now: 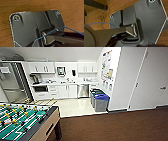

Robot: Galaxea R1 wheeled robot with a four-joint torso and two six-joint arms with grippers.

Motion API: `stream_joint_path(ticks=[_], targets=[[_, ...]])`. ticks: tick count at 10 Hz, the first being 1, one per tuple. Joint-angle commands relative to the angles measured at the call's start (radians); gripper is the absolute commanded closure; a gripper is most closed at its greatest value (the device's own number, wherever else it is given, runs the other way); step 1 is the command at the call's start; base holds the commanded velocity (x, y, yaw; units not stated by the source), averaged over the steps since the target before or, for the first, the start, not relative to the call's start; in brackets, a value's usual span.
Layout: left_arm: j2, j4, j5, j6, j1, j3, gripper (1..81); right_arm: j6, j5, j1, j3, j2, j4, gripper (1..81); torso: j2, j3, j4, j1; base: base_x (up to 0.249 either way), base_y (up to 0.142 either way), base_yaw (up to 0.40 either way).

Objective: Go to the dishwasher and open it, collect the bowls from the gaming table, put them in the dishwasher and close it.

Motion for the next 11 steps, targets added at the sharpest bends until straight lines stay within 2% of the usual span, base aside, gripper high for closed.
stream_joint_path(ticks=[1, 11], targets=[[-0.014, -0.008, 0.052, 0.004, -0.059, 0.016, 1.0, -0.004, -0.04, 0.038, 0.016, -0.012, -0.015, 1.0, 0.0, 0.0, 0.0, 0.0, 0.142, 0.0, 0.0], [-0.015, -0.006, 0.051, 0.004, -0.054, 0.016, 1.0, -0.004, -0.04, 0.047, 0.009, -0.013, -0.012, 1.0, 0.0, 0.0, 0.0, 0.0, 0.159, 0.0, 0.0]])
